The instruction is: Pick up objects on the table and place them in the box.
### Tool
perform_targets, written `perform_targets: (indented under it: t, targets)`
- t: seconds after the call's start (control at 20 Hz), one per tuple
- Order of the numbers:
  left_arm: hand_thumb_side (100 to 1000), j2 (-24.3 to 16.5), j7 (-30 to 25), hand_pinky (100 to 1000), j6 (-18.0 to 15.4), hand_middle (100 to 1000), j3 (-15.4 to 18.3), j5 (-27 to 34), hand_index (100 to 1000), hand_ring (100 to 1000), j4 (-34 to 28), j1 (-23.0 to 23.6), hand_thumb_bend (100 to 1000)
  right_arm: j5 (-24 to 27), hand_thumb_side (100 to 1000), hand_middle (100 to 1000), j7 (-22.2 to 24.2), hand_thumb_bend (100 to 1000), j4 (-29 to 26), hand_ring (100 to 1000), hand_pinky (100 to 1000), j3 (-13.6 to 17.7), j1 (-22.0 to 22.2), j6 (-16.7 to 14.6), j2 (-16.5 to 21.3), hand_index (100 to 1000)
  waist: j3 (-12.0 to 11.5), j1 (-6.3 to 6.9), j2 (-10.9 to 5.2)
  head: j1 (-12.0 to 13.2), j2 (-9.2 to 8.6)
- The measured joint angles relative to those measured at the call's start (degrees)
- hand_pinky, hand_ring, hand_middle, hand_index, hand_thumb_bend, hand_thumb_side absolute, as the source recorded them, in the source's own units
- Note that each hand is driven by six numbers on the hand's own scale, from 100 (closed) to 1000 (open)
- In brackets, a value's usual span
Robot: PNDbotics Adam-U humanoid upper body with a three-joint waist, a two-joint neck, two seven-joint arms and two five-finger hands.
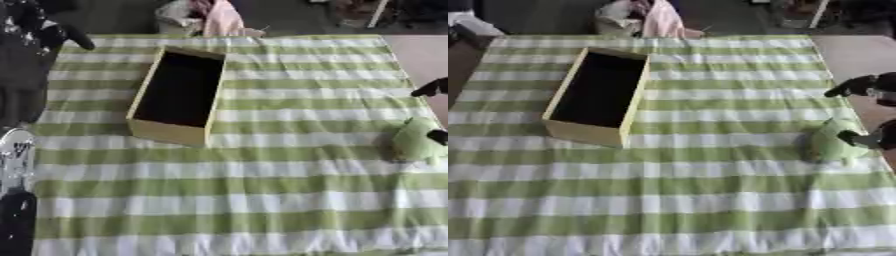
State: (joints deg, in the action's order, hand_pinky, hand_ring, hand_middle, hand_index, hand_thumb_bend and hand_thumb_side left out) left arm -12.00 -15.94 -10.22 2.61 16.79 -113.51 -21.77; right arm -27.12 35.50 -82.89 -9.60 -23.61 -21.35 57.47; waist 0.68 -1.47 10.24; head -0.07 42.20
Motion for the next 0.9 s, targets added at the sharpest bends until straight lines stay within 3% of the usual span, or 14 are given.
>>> perform_targets:
  t: [0.9]
  targets:
    - [730, 0.05, -0.95, 509, 0.39, 705, -0.01, 0.09, 789, 750, 0.0, -0.03, 100, 0.04, 530, 897, 3.84, 251, 8.26, 922, 1000, -2.47, -1.34, -1.79, -1.01, 1000, -0.46, 0.28, 0.55, -0.14, -0.04]
